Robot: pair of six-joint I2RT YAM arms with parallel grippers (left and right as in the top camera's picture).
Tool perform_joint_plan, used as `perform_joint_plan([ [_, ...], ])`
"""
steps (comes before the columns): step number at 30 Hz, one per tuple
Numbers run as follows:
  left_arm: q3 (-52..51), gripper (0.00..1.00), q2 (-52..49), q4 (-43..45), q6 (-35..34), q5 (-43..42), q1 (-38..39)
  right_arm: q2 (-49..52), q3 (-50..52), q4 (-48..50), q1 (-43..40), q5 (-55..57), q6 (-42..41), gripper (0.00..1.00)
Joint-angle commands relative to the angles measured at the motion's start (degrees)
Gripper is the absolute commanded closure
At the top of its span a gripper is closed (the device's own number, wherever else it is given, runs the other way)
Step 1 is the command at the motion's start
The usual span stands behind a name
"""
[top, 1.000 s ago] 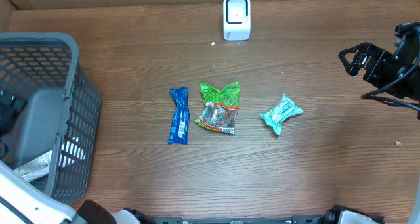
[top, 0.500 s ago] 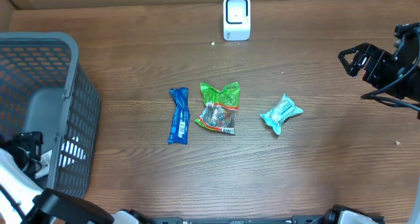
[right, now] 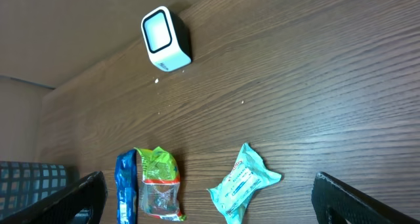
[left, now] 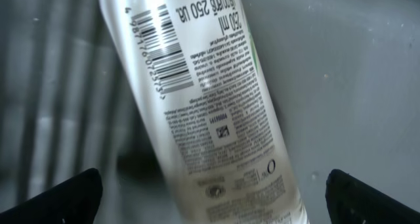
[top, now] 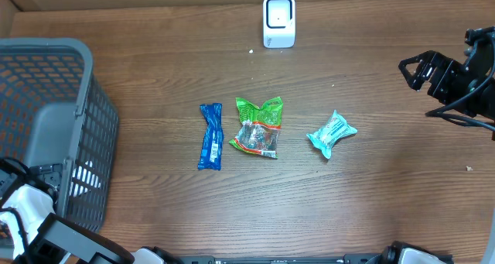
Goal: Scan the item barcode
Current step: 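Withdraw the left gripper into the basket and grasp the white tube, then lift the white tube out and set it left of the blue packet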
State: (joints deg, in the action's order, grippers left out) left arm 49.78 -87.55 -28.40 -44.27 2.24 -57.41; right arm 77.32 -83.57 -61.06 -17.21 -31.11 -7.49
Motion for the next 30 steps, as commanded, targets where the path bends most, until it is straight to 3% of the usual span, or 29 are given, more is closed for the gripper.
perform_joint_plan([
  [1, -1.5, 0.0, 0.0, 2.6, -0.9, 1.0, 0.1, 0.0, -1.6, 0.2, -0.2, -0.1, 0.0, 0.0],
  [7, -1.5, 0.0, -2.1, 5.8, -0.5, 1.2, 0.6, 0.0, -1.6, 0.2, -0.1, -0.1, 0.0, 0.0],
  [11, -1.5, 0.15, -4.9, 6.6, -0.5, 1.1, 1.4, 0.0, -1.6, -0.2, -0.1, -0.1, 0.0, 0.0],
  [16, -1.5, 0.53, -7.7, 6.1, 1.2, 1.2, 2.8, 0.0, -1.6, -1.3, -0.1, 0.0, 0.0, 0.0],
  [17, -1.5, 0.64, -8.0, 6.0, 1.8, 1.1, 2.8, 0.0, -1.6, -1.5, -0.1, 0.0, 0.0, 0.0],
  [19, -1.5, 0.96, -8.2, 5.4, 3.1, 0.6, 3.0, 0.0, -1.6, -1.6, -0.1, 0.0, 0.0, 0.0],
  [24, -0.9, 0.96, -7.8, 2.6, 8.0, -6.4, 3.0, 0.0, -1.6, -2.1, -0.1, 0.0, 0.0, 0.0],
  [30, 2.0, 0.96, -4.9, 2.2, 19.7, -26.9, 3.0, 0.0, -1.6, -2.5, -0.1, 0.0, 0.0, 0.0],
])
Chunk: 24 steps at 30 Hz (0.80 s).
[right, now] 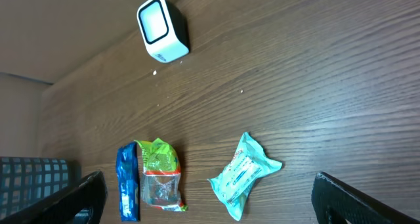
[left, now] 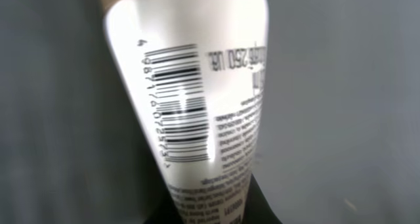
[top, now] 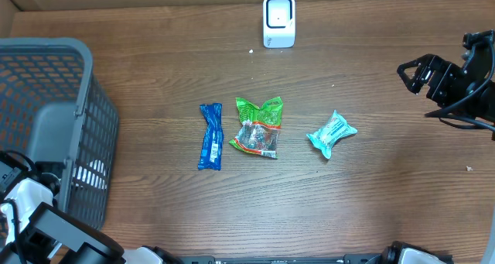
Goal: Scan the item barcode
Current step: 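Lift the white tube out and set it left of the blue packet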
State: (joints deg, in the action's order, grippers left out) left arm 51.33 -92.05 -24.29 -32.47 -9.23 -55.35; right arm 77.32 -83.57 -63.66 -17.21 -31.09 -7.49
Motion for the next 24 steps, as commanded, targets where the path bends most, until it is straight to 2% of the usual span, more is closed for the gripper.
perform_joint_plan([
  [1, 1.6, 0.96, 0.3, -2.9, 8.1, -18.4, 1.0, 0.0, -1.6, 0.1, -0.1, -0.1, 0.0, 0.0],
  [7, 12.1, 0.96, 5.2, -12.9, 8.9, -26.4, 1.0, 0.0, -1.6, 0.1, -0.1, -0.1, 0.0, 0.0],
  [18, 40.2, 0.96, 12.1, -31.6, 15.0, -23.6, 1.5, 0.0, -1.6, 0.2, -0.1, -0.1, 0.0, 0.0],
  [24, 55.4, 0.96, 12.3, -40.6, 24.7, -23.6, 9.4, 0.0, -1.6, 0.5, -0.1, -0.1, 0.0, 0.0],
])
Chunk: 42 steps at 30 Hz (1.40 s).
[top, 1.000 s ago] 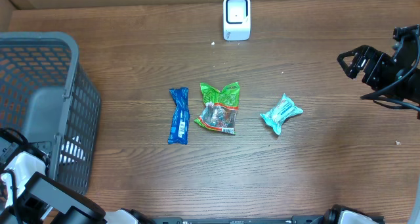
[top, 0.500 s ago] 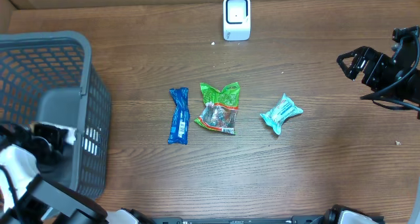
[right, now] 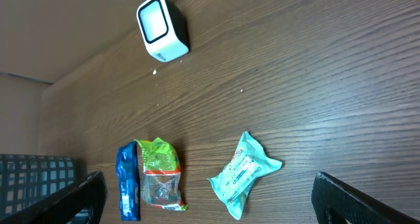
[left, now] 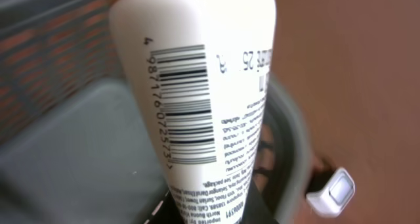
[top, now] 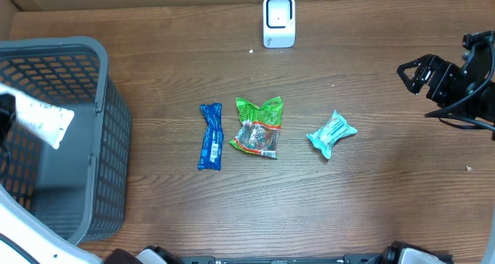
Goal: Scan the item barcode
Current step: 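Lift the white tube out and set it left of the blue packet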
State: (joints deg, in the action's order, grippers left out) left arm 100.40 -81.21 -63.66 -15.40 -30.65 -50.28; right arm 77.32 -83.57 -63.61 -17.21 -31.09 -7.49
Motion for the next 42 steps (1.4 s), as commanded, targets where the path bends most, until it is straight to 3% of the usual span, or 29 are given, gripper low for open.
perform_joint_plan([
  [1, 8.7, 0.96, 1.5, -2.7, 9.8, -2.1, 7.2, 0.0, -1.6, 0.5, -0.1, -0.1, 0.0, 0.0],
  [4, 13.1, 0.96, 1.5, -6.2, 14.0, 0.5, 17.0, 0.0, -1.6, 0.5, -0.1, -0.1, 0.0, 0.0],
  [9, 13.1, 0.96, 0.9, -10.2, 15.3, 13.6, 38.0, 0.0, -1.6, 0.5, -0.1, -0.1, 0.0, 0.0],
  [12, 10.7, 0.96, -1.4, -13.1, 11.0, 22.1, 48.5, 0.0, -1.6, 0.5, -0.1, -0.1, 0.0, 0.0],
  [16, 5.3, 0.96, -5.9, -16.7, 2.4, 31.9, 55.4, 0.0, -1.6, 0.5, -0.1, -0.1, 0.0, 0.0],
  [22, -6.8, 0.96, -11.7, -12.2, 0.2, 34.2, 55.6, 0.0, -1.6, -0.2, -0.1, -0.1, 0.0, 0.0],
  [27, -16.8, 0.96, -15.0, -1.6, 4.2, 36.8, 54.7, 0.0, -1.6, -0.2, -0.1, -0.1, 0.0, 0.0],
  [35, -26.2, 0.96, -16.9, 6.5, 10.6, 47.7, 54.5, 0.0, -1.6, -0.2, -0.1, -0.1, 0.0, 0.0],
  [42, -33.7, 0.96, -16.9, 12.9, 10.7, 43.5, 50.4, 0.0, -1.6, -0.2, -0.1, -0.1, 0.0, 0.0],
])
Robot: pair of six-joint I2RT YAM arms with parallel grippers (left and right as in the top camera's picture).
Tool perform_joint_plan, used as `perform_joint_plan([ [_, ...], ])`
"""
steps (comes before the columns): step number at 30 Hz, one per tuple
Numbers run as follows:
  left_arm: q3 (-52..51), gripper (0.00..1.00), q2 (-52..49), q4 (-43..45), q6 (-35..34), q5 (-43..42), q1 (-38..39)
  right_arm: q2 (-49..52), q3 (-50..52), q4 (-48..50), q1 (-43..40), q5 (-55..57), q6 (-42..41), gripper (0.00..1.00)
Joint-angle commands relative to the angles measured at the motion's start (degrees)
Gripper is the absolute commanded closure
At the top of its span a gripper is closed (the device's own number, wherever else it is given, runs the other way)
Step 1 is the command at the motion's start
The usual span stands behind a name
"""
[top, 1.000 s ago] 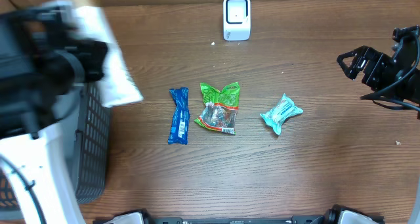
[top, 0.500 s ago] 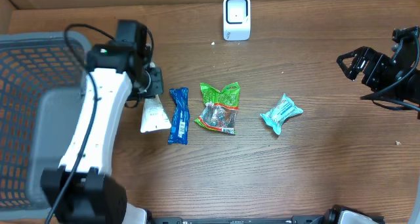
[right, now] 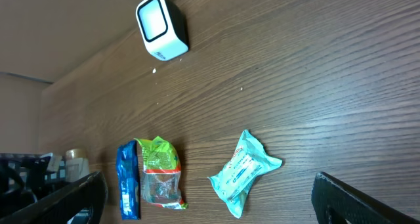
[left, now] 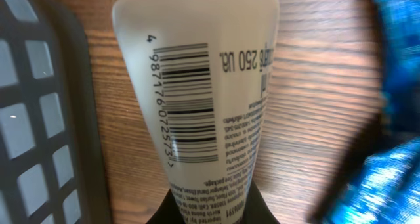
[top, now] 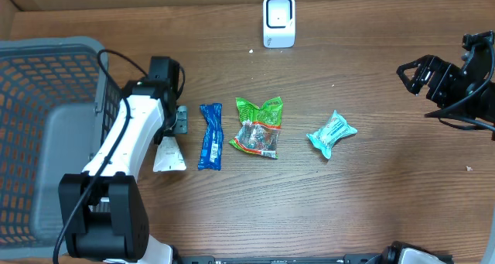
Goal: Scan the item barcode
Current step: 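Lift the white tube out and set it left of the blue packet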
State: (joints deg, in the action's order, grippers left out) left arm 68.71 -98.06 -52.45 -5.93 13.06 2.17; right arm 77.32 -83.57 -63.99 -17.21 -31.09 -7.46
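A white tube (top: 168, 152) with a printed barcode (left: 187, 102) is held in my left gripper (top: 171, 131), which is shut on its narrow end (left: 209, 207). The tube hangs low over the table between the basket and a blue packet (top: 209, 135). The white scanner (top: 278, 20) stands at the far edge and also shows in the right wrist view (right: 161, 27). My right gripper (top: 418, 70) stays open at the far right, with nothing between its fingers (right: 209, 184).
A grey mesh basket (top: 46, 78) fills the left side, its wall (left: 46, 119) close beside the tube. A green packet (top: 258, 126) and a teal packet (top: 331, 132) lie mid-table, right of the blue packet (left: 394, 165).
My left gripper, still shut on the tube, has gone from above the basket to the table just right of it, beside the blue packet. The right arm has not moved.
My left gripper was open over the tube lying in the basket. Then it was shut on the tube there. Then it held the tube up above the basket, and now holds it outside, over the table.
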Motion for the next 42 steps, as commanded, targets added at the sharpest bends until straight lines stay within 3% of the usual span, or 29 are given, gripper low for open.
perform_joint_plan([
  [1, -3.0, 0.96, -0.1, 2.6, 1.2, -0.8, -2.7, 0.0, -1.6, 0.2, -0.1, 0.0, 0.0, 0.0],
  [7, -6.9, 0.96, -0.1, 4.6, 1.4, -2.2, -7.8, 0.0, -1.6, 0.2, -0.1, 0.0, 0.0, 0.0],
  [14, -7.3, 0.96, -0.1, 4.8, 6.9, -3.3, -14.2, 0.0, -1.6, 0.2, -0.1, -0.1, 0.0, 0.0],
  [23, -7.3, 0.96, -0.1, 6.2, 16.0, -9.4, -17.4, 0.0, -1.6, 0.2, -0.1, 0.0, 0.0, 0.0],
  [26, -7.3, 0.96, -0.1, 7.4, 17.7, -16.0, -16.9, 0.0, -1.6, 0.2, -0.1, 0.0, 0.0, 0.0],
  [31, -7.3, 0.96, -0.1, 9.9, 15.4, -26.5, -13.5, 0.0, -1.6, 0.5, -0.1, 0.0, 0.0, 0.0],
  [38, -7.3, 0.96, -0.1, 14.8, 3.1, -22.9, -5.8, 0.0, -1.6, 0.4, -0.1, 0.0, 0.0, 0.0],
  [42, -7.3, 0.96, -0.1, 16.2, 1.4, -20.0, -4.7, 0.0, -1.5, 0.4, -0.1, 0.2, 0.0, 0.0],
])
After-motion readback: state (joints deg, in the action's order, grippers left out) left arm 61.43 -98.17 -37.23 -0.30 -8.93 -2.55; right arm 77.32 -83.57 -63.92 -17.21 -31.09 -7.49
